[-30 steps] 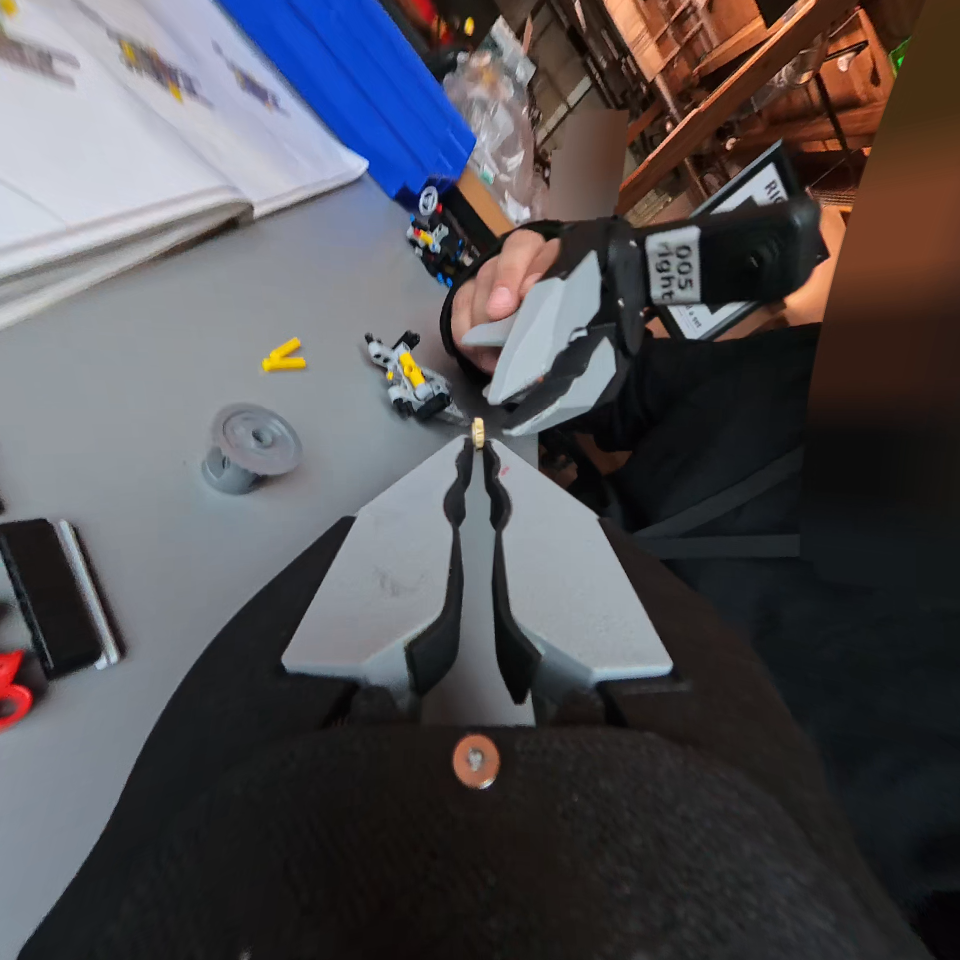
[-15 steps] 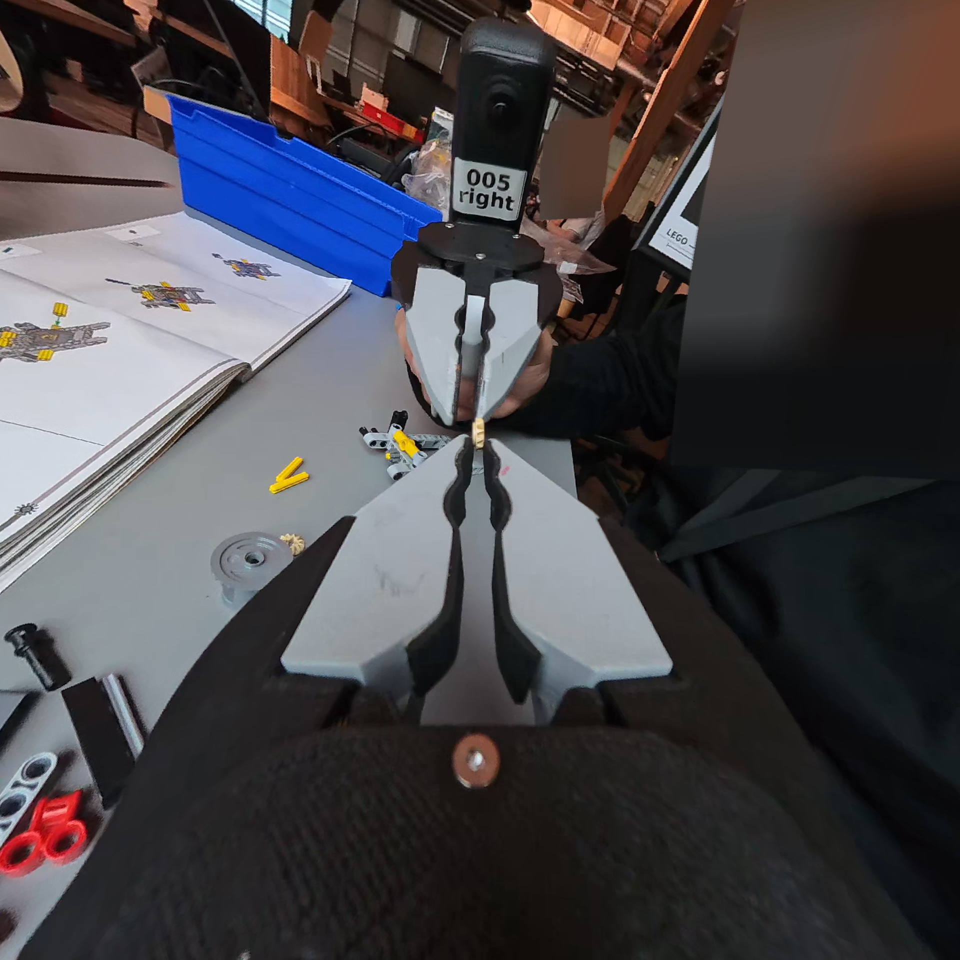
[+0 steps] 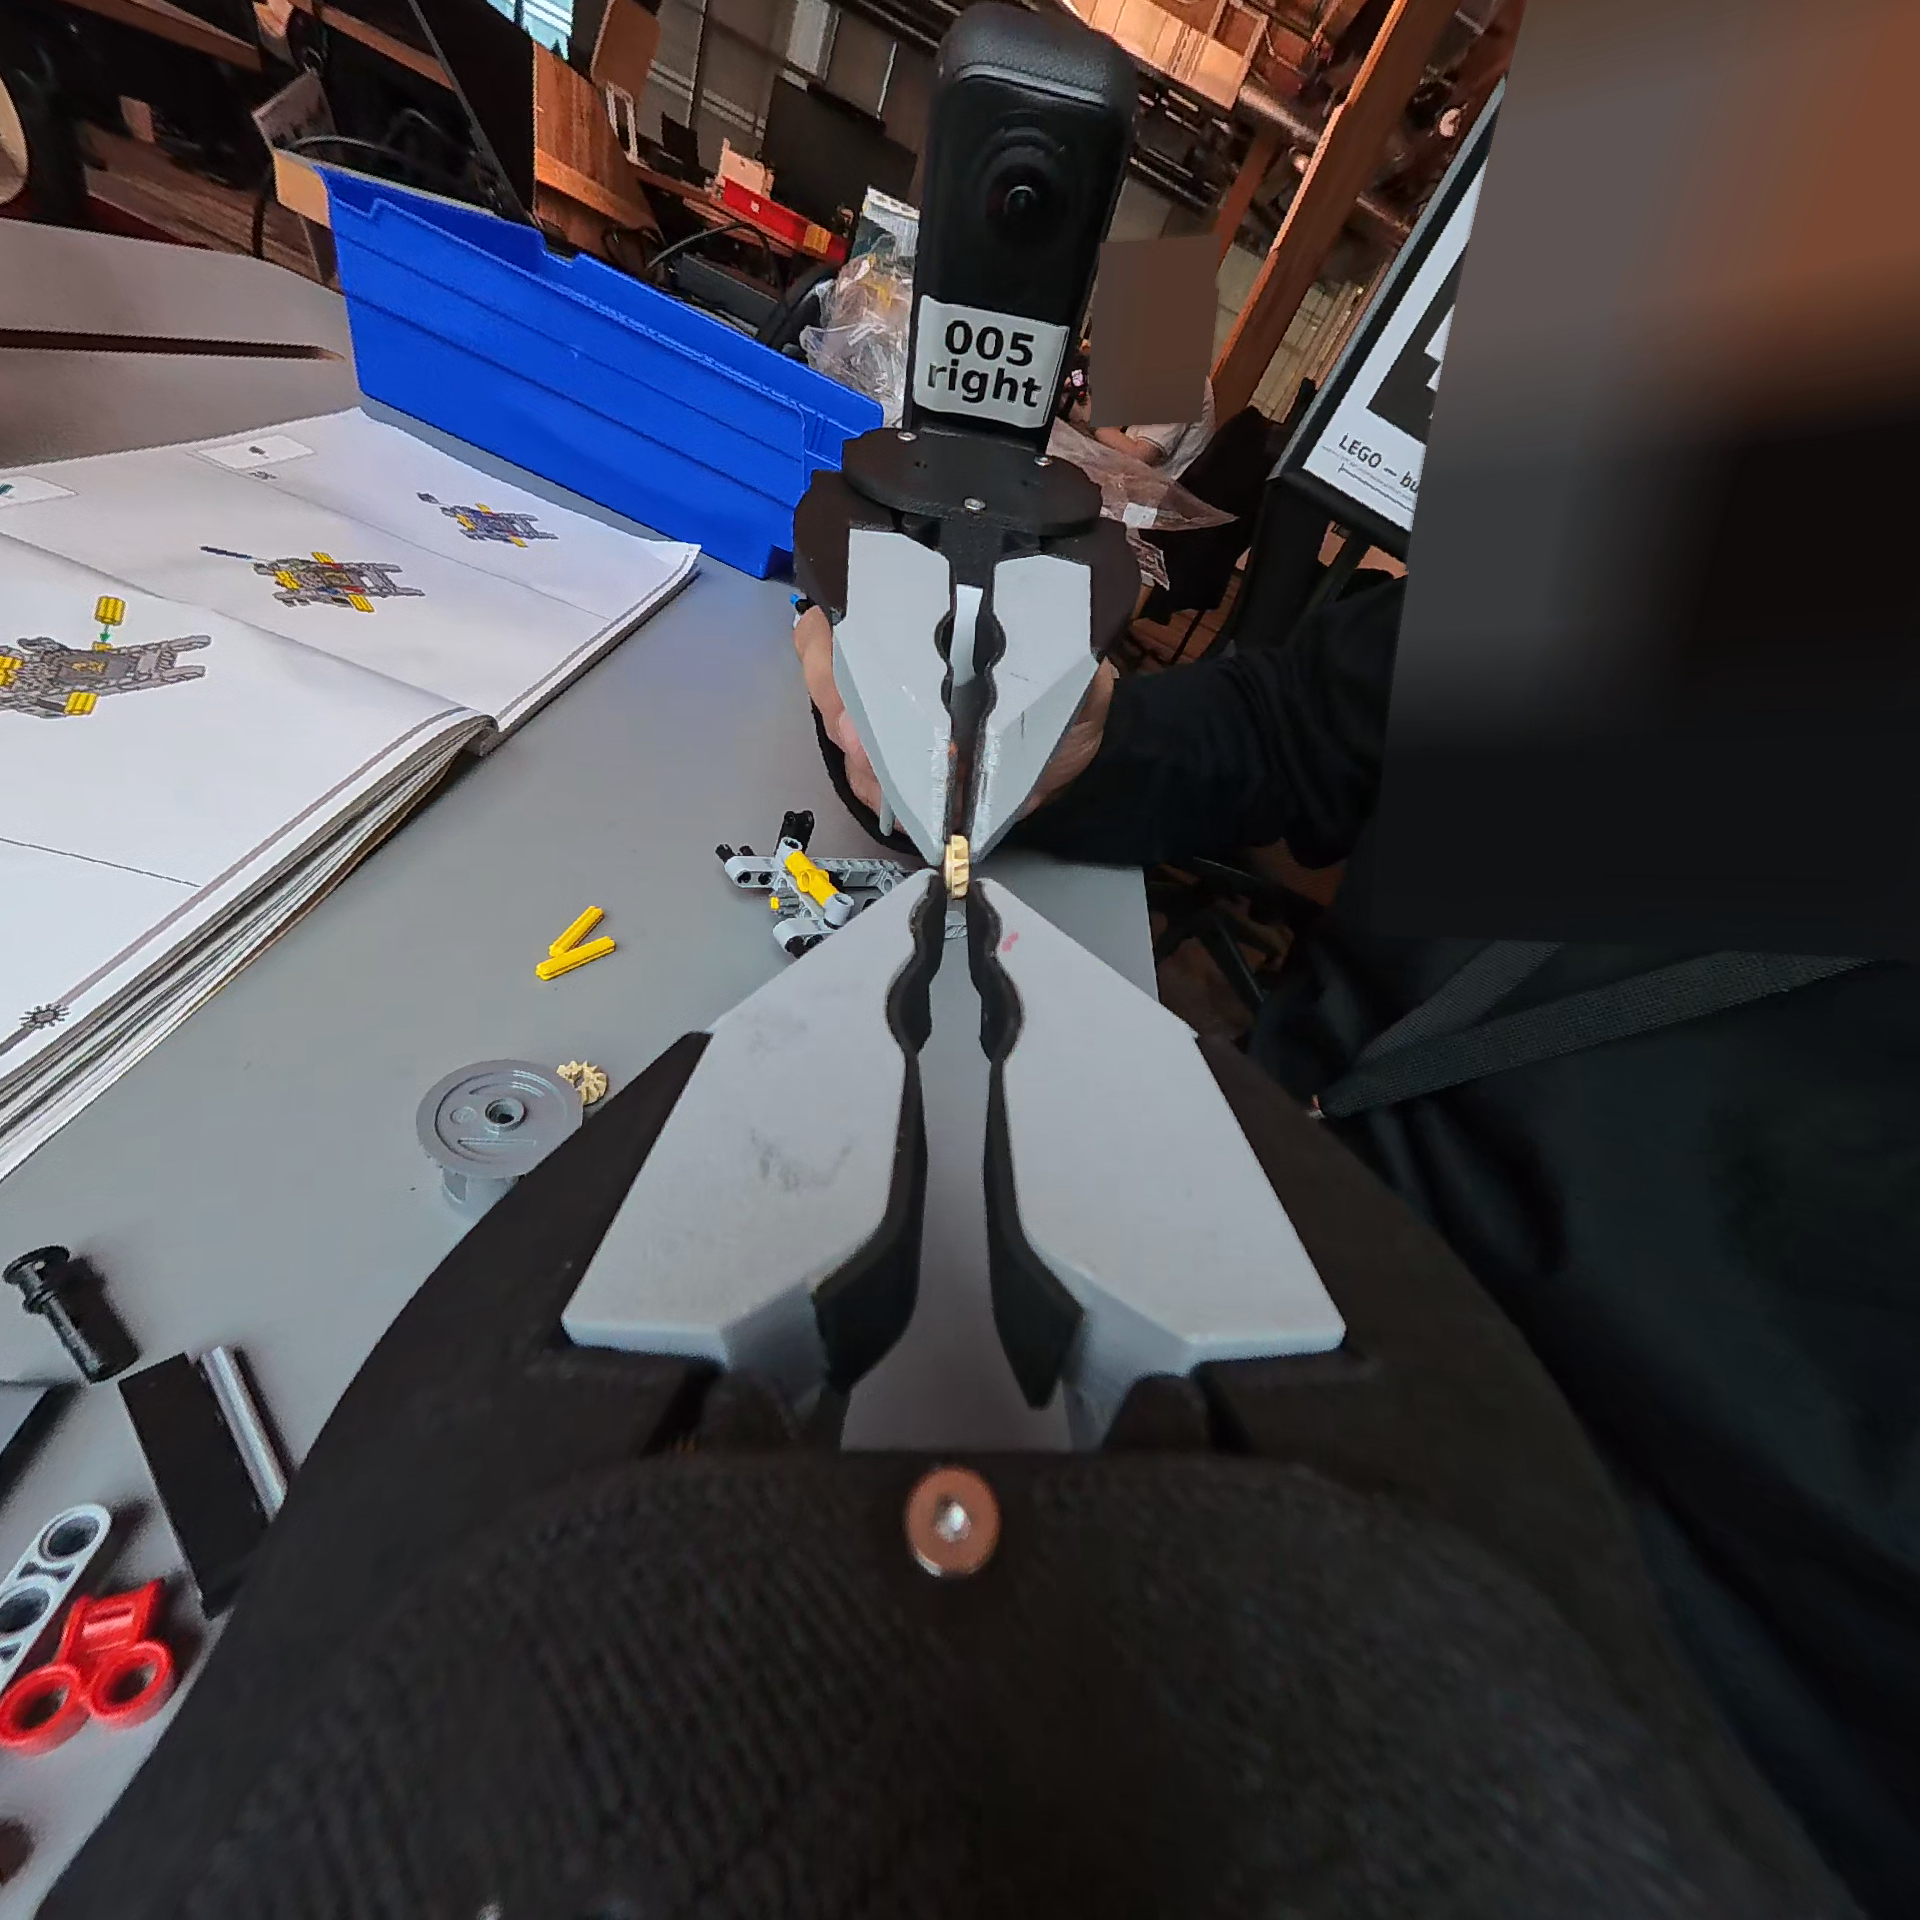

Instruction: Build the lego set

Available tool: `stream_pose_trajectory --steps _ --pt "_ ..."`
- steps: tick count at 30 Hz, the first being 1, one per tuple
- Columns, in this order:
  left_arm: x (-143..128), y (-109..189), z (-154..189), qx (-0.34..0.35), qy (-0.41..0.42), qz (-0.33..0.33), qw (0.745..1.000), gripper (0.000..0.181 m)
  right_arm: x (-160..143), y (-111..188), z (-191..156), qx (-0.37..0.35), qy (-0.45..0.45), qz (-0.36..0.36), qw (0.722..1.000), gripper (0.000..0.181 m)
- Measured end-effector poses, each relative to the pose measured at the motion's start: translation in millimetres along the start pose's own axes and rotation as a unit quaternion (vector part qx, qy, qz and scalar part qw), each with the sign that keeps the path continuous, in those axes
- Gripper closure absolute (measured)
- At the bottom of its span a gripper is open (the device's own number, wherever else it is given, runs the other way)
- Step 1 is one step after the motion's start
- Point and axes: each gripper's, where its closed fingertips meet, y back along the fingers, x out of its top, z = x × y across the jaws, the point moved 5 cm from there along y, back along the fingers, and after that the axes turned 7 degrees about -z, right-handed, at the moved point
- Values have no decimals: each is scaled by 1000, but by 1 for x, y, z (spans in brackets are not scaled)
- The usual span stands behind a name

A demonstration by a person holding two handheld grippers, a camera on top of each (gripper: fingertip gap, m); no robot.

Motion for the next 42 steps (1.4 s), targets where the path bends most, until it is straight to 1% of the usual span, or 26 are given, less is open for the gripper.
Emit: stream_pose_trajectory --steps 9,12,18,26,33,35,38,42 --pt "0 0 5 3 -28 -13 1000 180 0 0 -5 6 22 -3 1000 181" --pt "3 0 14 6 -66 -20 998 180 3 1 -14 5 60 1 998 181" --pt "3 -1 31 42 -165 -58 984 180 5 1 -31 -13 151 0 988 181" --pt "1 -4 39 55 -208 -87 973 180 1 1 -41 -22 218 -14 976 180" --pt "-1 -4 41 71 -236 -98 964 180 -1 0 -43 -34 240 -20 970 181" --pt "-1 -5 44 78 -254 -102 959 180 -1 0 -45 -38 250 -22 967 181" --pt "-2 -6 45 106 -284 -115 946 181 -2 0 -45 -50 260 -28 964 181" --pt "0 -6 46 102 -275 -107 950 180 0 1 -46 -51 265 -22 963 181"
